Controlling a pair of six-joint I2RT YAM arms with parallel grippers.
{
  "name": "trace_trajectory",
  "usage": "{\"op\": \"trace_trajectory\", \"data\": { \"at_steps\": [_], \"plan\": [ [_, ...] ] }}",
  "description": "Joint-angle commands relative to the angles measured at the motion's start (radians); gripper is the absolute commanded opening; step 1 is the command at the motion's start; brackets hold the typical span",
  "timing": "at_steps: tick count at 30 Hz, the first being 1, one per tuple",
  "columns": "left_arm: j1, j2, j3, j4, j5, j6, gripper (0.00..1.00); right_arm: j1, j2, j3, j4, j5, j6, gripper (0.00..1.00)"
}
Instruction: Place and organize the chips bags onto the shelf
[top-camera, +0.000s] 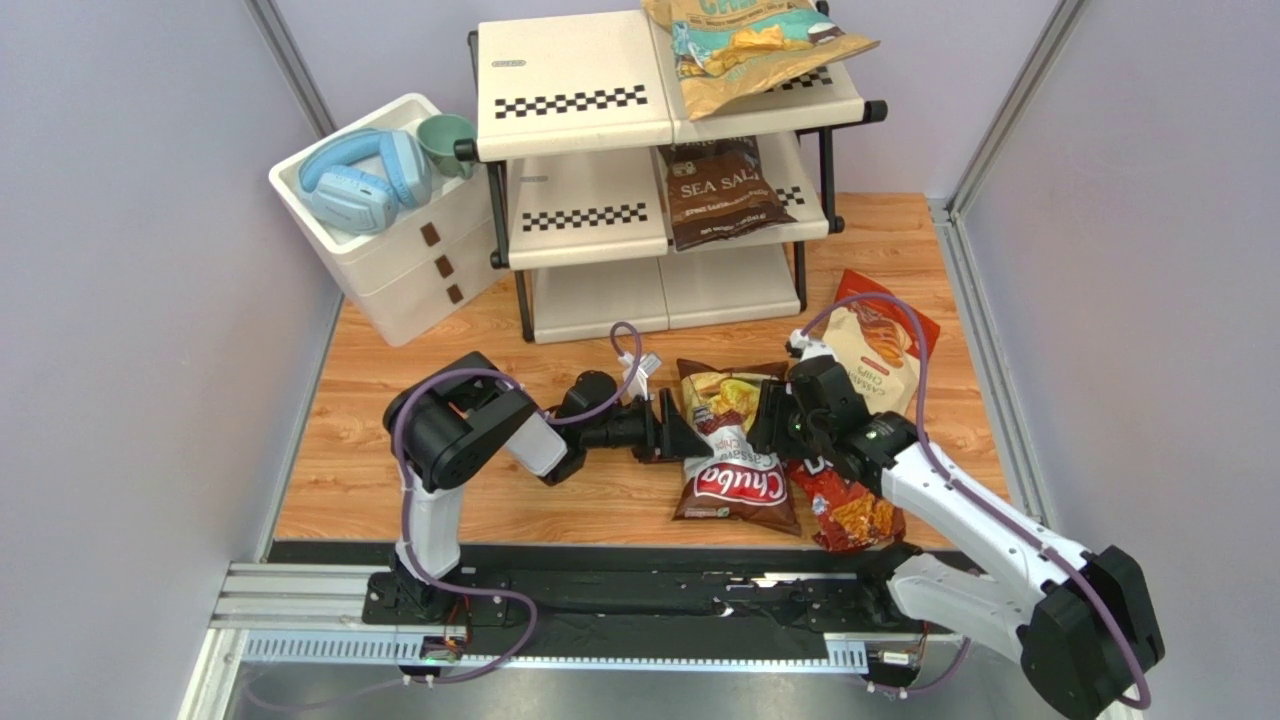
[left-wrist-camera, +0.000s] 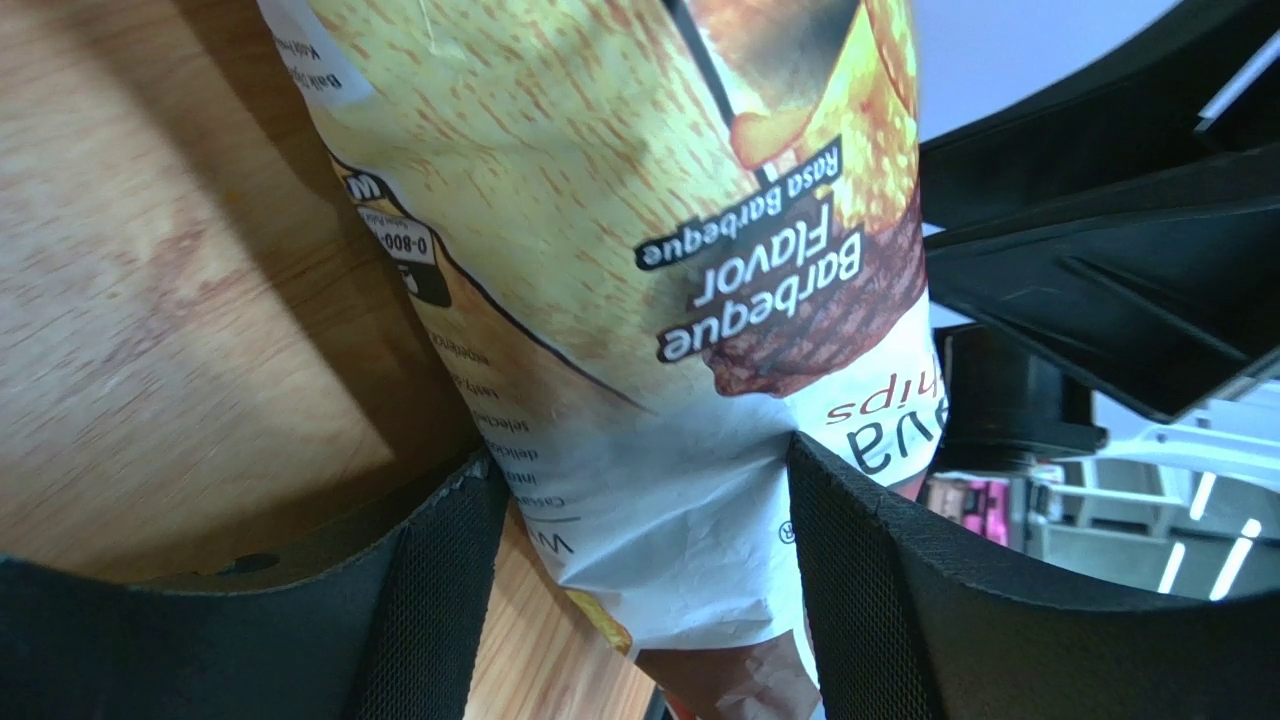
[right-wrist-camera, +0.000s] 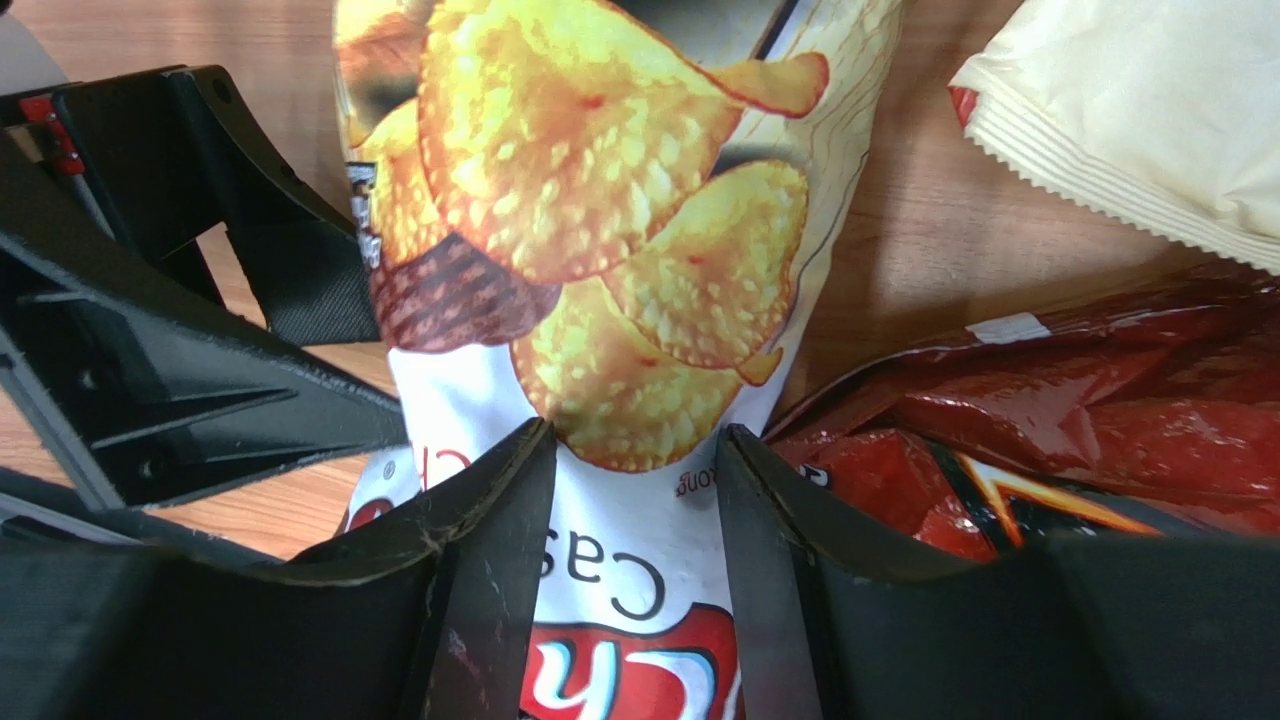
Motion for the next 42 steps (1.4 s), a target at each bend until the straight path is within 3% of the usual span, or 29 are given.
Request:
{"op": "trace_trajectory", "data": {
  "at_steps": [1, 7, 11, 16, 17, 26, 30, 37, 42],
  "plan": [
    [-0.036, 0.069, -0.020, 0.254, 0.041, -0.086, 0.73, 0.021, 0.056, -0.006, 0.061, 0.019, 0.033, 0.49],
    [-0.073, 0.061, -0.020, 0.243, 0.018, -0.069, 0.65, 0.074, 0.119, -0.006, 0.072, 0.035, 0.059, 0.48],
    [-0.074, 0.020, -0.048, 0.238, -0.014, -0.069, 0.34, 0.088, 0.111, -0.002, 0.078, 0.036, 0.071, 0.49],
    [-0.074, -0.055, -0.132, 0.258, -0.083, -0.063, 0.12, 0.088, 0.068, 0.011, 0.069, 0.027, 0.065, 0.50],
    [-0.074, -0.087, -0.144, 0.251, -0.097, -0.058, 0.00, 0.087, 0.061, 0.011, 0.067, 0.024, 0.068, 0.51],
    [-0.076, -0.296, -0.213, 0.062, -0.227, 0.005, 0.00, 0.093, -0.018, 0.011, 0.086, 0.008, 0.079, 0.53],
    [-0.076, -0.403, -0.284, 0.015, -0.359, -0.002, 0.00, 0.093, -0.045, 0.043, 0.038, 0.002, 0.067, 0.56],
    [-0.074, -0.730, -0.307, -0.448, -0.587, 0.064, 0.00, 0.091, -0.166, 0.121, -0.112, -0.014, 0.085, 0.56],
    [-0.076, -0.913, -0.321, -0.623, -0.719, 0.080, 0.00, 0.094, -0.304, 0.068, -0.083, -0.119, 0.217, 0.57]
  ]
}}
